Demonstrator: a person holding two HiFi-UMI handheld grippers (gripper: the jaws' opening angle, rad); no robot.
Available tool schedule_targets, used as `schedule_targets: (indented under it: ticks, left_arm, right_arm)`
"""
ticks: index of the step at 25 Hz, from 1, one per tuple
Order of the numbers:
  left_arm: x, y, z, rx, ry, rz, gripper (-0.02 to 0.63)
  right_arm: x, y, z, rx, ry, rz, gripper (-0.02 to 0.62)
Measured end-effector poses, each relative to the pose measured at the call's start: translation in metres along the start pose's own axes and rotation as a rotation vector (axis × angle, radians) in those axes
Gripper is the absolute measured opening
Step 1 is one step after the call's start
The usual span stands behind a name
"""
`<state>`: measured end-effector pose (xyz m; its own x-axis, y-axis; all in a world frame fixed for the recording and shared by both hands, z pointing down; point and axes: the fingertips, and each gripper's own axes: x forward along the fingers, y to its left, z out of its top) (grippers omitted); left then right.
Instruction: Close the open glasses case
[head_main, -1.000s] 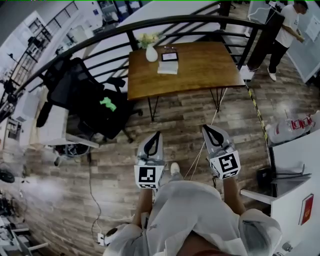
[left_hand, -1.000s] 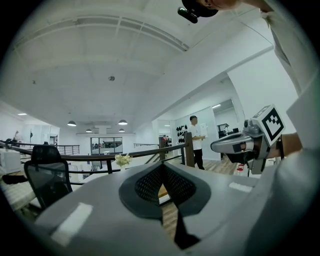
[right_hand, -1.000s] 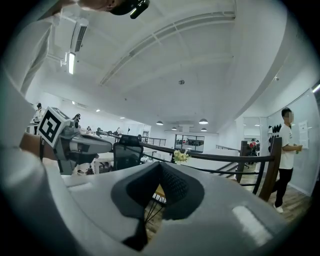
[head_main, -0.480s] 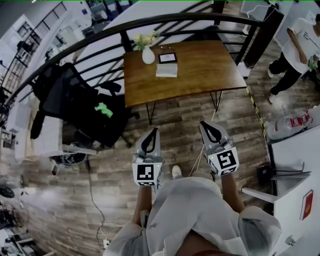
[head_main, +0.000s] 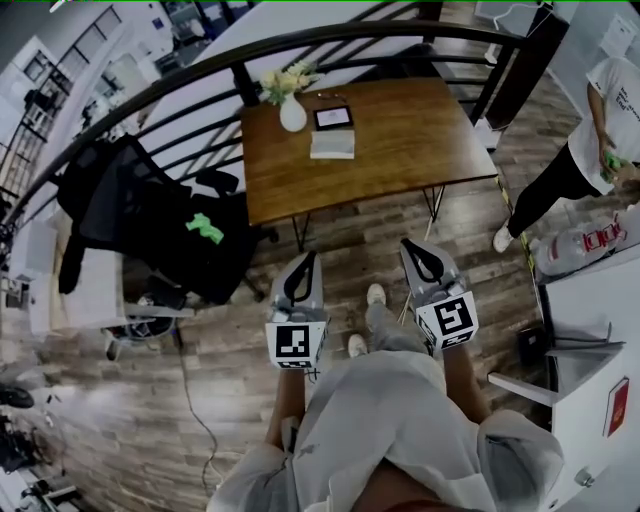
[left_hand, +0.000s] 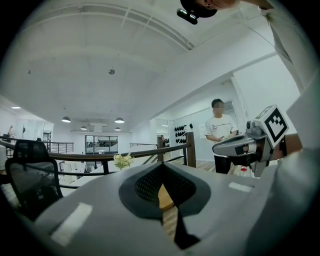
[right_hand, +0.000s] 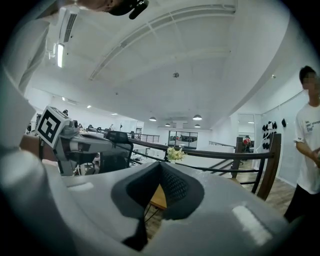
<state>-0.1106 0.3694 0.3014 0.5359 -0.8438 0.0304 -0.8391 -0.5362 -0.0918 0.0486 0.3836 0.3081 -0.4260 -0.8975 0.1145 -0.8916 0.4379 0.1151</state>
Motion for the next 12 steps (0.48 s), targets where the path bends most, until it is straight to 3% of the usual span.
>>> schedule_targets:
  ticks: [12]
  left_arm:
    - [0.068,0.036,-0.004,-0.005,0.004,0.039,0.018]
  right_arm:
    - [0.074,-0.042,0.0,0.006,-0.012,0.028,0.003]
